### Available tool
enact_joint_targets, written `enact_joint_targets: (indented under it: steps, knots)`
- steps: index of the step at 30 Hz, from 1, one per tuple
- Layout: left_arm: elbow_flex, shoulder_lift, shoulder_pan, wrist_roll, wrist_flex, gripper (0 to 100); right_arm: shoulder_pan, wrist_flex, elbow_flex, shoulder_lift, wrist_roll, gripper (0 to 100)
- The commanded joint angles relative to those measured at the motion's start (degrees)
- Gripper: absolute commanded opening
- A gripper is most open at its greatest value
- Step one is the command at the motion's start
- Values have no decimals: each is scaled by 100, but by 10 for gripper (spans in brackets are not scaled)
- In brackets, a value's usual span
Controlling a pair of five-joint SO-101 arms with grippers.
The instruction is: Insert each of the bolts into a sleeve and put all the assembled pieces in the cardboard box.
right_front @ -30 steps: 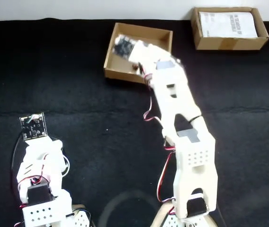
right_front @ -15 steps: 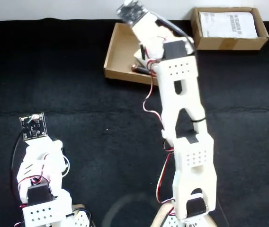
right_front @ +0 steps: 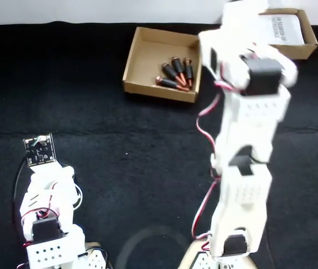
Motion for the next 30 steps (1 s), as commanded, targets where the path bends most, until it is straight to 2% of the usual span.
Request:
enact_joint_targets:
  steps: [1, 14, 17, 20, 25, 30]
  knots:
    - [101, -31, -57, 18, 18, 8, 66, 66, 699, -1323, -123, 180]
    - [101, -22, -40, 26, 35, 9, 57, 31, 7046, -6132, -123, 180]
    - [101, -22, 48, 26, 273, 9, 57, 22, 8426, -7046, -123, 180]
    - [101, -22, 418, 26, 615, 9, 57, -84, 9789, -7732, -114, 180]
    - [101, -31, 1015, 26, 1204, 9, 57, -1068, 12286, -8655, -97, 180]
    - [101, -31, 1332, 35, 1257, 9, 57, -2422, 14835, -9305, -97, 180]
